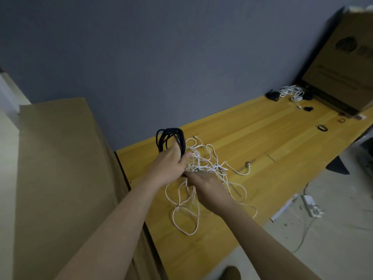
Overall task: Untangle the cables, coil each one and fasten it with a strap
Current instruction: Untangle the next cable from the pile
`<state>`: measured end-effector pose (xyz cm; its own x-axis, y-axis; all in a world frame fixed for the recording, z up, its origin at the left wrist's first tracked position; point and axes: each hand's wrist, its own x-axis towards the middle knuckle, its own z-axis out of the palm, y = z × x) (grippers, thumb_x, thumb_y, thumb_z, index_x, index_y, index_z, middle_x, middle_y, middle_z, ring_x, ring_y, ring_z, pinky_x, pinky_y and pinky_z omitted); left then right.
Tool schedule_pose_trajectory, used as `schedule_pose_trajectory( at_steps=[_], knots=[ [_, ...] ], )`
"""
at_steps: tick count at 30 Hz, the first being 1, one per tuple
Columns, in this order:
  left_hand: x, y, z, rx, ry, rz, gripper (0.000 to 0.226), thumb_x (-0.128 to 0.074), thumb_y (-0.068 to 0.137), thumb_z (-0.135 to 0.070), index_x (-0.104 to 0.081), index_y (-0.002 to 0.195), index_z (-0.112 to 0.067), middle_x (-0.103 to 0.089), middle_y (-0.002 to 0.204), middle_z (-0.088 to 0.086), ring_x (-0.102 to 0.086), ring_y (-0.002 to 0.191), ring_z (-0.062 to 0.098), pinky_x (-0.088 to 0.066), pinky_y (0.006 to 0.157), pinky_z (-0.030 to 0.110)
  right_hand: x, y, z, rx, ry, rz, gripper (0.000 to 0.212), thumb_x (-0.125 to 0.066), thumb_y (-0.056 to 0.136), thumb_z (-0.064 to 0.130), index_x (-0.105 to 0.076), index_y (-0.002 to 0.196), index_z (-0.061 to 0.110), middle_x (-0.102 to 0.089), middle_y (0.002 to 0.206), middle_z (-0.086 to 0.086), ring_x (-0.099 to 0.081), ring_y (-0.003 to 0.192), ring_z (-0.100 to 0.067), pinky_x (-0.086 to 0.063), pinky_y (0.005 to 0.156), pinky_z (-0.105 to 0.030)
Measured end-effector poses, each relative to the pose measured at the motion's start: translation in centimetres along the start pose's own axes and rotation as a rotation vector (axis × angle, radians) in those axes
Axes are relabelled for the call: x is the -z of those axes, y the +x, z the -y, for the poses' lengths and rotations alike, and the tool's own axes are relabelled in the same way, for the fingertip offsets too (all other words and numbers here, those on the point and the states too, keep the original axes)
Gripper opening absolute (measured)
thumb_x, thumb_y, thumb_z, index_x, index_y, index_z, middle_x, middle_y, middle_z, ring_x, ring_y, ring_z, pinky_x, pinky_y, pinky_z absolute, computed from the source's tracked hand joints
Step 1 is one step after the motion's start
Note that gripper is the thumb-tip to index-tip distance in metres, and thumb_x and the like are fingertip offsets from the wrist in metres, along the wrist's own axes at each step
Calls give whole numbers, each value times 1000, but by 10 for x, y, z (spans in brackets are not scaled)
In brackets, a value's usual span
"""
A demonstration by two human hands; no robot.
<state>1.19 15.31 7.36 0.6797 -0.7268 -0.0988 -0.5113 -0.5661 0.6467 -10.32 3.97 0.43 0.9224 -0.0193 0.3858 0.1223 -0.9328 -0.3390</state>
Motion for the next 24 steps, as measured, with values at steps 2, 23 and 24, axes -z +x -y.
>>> schedule_pose_trajectory(
  at_steps=[2, 23, 24],
  knots=[
    [2, 0, 1, 59, 7, 79, 67, -32, 101, -46, -8, 150, -7, -41, 147, 9, -43, 130, 27, -39, 97, 37, 11, -5, -1, -80, 104, -160, 42, -46, 80, -5, -60, 116, 12, -66, 82, 0, -58, 75, -15, -43, 64, -23],
    [10, 6, -11, 29, -445, -47, 27, -56, 95, -37, -50, 70, -28, -46, 58, -8, -42, 50, 6, -30, 52, 26, -5, 20, -71, -760, 273, 221, 8, -61, 91, 21, -66, 92, 15, -62, 73, -5, -48, 52, -12, -35, 52, -27],
    [10, 7, -11, 41, -460, -84, 27, -54, 96, -36, -49, 70, -27, -46, 60, -8, -43, 53, 7, -30, 53, 27, 3, 35, -76, -778, 240, 214, 12, -59, 92, 20, -68, 93, 12, -64, 75, -8, -51, 56, -15, -35, 52, -26]
  ],
)
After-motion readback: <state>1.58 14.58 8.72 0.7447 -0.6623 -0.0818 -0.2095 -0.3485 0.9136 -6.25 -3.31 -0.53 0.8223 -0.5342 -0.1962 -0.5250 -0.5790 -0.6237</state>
